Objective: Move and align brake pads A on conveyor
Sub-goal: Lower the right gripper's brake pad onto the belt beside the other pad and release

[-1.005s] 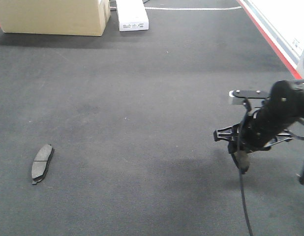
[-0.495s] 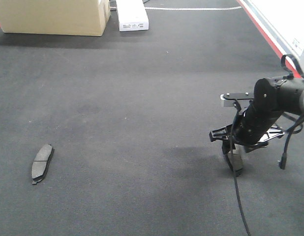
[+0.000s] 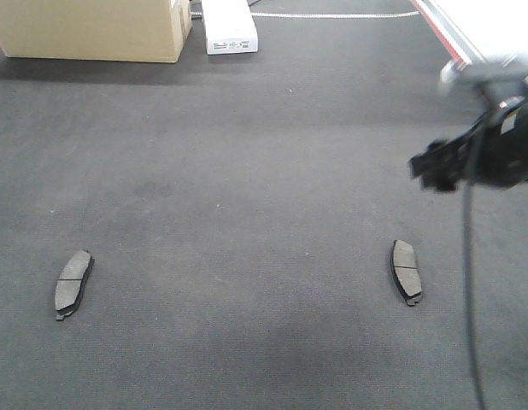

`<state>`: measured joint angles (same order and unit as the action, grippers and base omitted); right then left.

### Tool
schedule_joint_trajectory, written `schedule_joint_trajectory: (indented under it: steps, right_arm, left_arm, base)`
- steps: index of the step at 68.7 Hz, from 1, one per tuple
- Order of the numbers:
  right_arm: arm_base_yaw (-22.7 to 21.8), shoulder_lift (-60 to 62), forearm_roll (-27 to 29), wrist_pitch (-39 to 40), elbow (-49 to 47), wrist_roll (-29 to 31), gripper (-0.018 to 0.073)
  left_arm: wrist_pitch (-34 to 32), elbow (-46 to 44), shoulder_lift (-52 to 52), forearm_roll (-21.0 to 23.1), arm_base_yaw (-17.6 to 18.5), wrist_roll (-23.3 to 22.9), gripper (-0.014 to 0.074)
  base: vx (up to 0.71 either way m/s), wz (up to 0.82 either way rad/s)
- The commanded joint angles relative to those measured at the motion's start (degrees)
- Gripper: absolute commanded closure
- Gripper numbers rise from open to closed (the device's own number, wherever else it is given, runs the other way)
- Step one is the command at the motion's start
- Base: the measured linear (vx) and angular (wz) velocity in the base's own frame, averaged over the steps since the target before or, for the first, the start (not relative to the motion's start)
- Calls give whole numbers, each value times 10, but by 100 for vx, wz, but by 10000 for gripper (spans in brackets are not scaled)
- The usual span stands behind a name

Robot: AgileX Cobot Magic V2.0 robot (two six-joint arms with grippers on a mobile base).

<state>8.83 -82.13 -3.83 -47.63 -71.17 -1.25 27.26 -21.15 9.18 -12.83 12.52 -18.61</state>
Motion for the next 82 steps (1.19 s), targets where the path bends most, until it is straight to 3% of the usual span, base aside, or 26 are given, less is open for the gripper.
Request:
schedule_joint_trajectory:
  steps: [1,18,56,82]
  right_arm:
    - [0,72,-7,16,-13,13,32]
    - [0,245,-13,110,98,8,34]
    - [0,666,-7,236,405,32,34]
    - [0,751,-8,234,452,34,34]
  left_arm:
    - [-40,-15,6,-1,3,0,62]
    - [-40,-15,6,-1,3,0,62]
    - [-40,-15,7,-1,3,0,62]
    - [-40,-15,7,-1,3,0,62]
  base:
    - [0,0]
    - [0,0]
    - [0,0]
    - [0,0]
